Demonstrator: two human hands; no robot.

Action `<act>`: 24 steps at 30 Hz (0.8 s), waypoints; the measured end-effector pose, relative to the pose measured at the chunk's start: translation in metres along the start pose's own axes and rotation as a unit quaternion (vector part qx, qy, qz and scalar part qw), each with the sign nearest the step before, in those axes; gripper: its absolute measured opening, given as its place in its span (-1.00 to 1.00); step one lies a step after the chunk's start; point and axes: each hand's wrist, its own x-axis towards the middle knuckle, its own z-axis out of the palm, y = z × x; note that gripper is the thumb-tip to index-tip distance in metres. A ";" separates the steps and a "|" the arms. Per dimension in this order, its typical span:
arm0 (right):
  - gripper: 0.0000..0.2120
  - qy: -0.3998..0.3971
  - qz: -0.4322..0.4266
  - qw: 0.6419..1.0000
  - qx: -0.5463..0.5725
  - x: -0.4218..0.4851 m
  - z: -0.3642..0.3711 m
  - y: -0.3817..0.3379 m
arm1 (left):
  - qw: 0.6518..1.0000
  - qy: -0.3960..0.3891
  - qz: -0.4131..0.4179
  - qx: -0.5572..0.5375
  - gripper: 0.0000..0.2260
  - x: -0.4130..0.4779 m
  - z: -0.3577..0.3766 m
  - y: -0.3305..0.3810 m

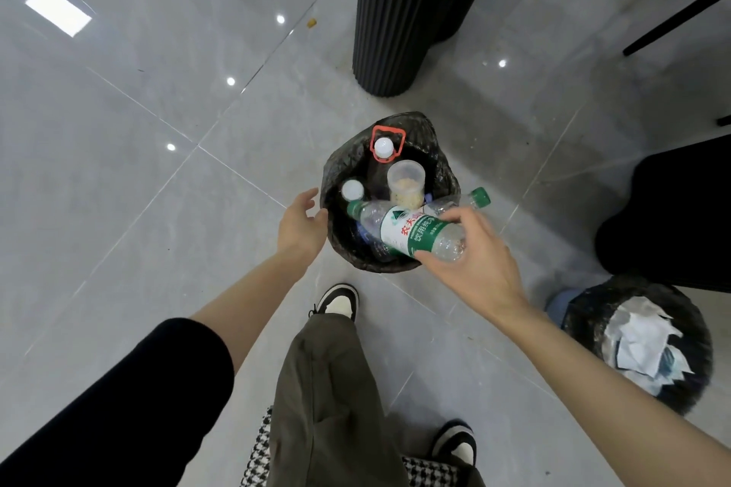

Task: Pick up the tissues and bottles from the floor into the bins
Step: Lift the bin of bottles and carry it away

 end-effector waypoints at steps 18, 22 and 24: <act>-0.27 -0.118 -0.065 0.975 -0.176 0.060 0.082 -0.001 | 0.998 -0.014 0.013 0.068 -0.61 0.028 0.002 -0.020; -0.30 -0.109 -0.083 0.971 -0.194 0.049 0.078 0.001 | 0.997 -0.020 0.003 0.075 -0.59 0.030 0.001 -0.016; -0.39 -0.038 -0.071 0.988 -0.133 0.037 0.076 0.000 | 0.997 -0.021 0.003 0.071 -0.58 0.028 0.000 -0.013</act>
